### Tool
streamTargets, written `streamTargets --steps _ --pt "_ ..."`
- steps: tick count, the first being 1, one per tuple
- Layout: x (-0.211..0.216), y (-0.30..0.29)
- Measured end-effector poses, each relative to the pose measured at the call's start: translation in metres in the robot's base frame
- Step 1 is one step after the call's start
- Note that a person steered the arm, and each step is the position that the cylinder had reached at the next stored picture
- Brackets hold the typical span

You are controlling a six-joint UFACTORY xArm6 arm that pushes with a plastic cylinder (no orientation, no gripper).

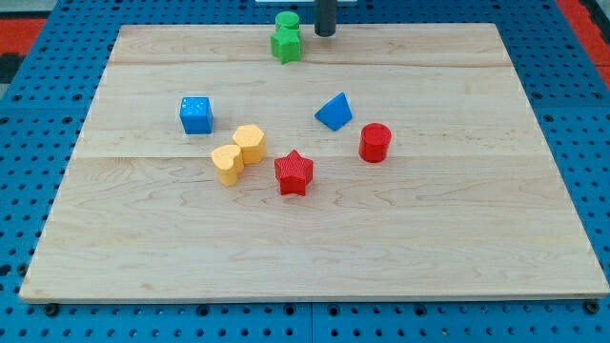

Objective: Move the red star left to the blue triangle

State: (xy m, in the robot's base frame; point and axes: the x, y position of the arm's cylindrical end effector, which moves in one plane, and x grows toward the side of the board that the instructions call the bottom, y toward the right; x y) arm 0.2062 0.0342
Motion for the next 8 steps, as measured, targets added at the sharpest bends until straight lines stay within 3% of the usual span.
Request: streamTargets --steps 3,4,6,7,8 --pt "0.008 0.010" --pt "0.029 0.017" --pt "0.117 0.057" --pt "0.150 0.046" --pt "0.171 0.079"
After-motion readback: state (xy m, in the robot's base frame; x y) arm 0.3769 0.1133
